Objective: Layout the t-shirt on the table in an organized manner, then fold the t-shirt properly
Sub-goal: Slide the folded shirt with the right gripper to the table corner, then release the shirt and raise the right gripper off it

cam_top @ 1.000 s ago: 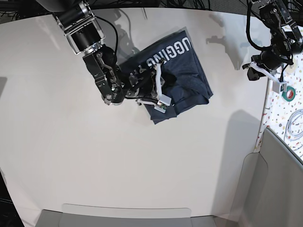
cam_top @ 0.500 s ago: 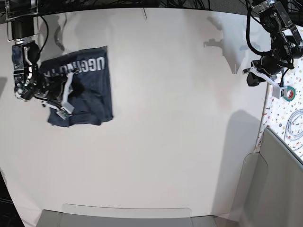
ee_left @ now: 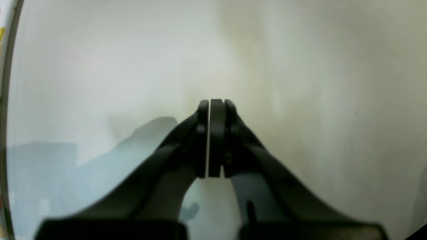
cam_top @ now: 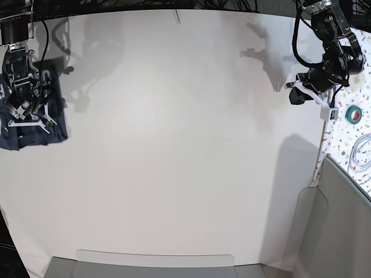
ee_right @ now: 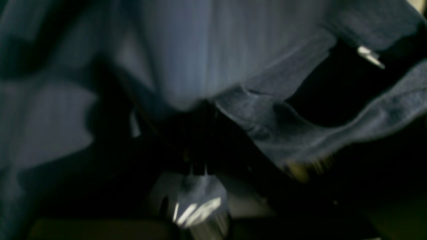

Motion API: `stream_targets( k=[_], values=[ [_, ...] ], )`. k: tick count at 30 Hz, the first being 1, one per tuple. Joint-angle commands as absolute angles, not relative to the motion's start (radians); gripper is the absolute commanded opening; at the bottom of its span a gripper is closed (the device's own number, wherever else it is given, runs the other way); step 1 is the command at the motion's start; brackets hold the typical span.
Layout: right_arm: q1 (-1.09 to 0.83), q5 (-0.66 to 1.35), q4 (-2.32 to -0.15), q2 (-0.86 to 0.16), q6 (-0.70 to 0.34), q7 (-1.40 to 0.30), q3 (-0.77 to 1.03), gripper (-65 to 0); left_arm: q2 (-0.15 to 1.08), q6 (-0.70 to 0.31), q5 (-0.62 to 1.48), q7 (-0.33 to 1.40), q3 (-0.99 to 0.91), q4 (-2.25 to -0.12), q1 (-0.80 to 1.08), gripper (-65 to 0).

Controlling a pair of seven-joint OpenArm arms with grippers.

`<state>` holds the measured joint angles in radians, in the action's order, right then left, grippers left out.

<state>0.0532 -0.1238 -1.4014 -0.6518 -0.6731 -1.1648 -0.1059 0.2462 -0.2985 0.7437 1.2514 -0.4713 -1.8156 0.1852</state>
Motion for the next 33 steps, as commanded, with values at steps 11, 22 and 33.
stream_targets(
  k=[11,22,33],
  values=[
    [0.010,-0.082,-1.386,-0.634,-0.698,-1.173,-0.094,-65.0,0.262,-0.302,0.754,1.234,-0.473,-1.831,0.177,-63.7],
    [-0.088,-0.303,-1.353,-0.458,-0.698,-1.158,0.243,-65.0,0.263,-0.302,0.754,1.234,-0.472,-1.831,0.177,-63.7],
    [-0.051,-0.309,-1.389,-0.409,-0.698,-1.115,0.412,-65.0,0.263,-0.302,0.756,1.236,-0.472,-1.831,0.168,-63.7]
  ],
)
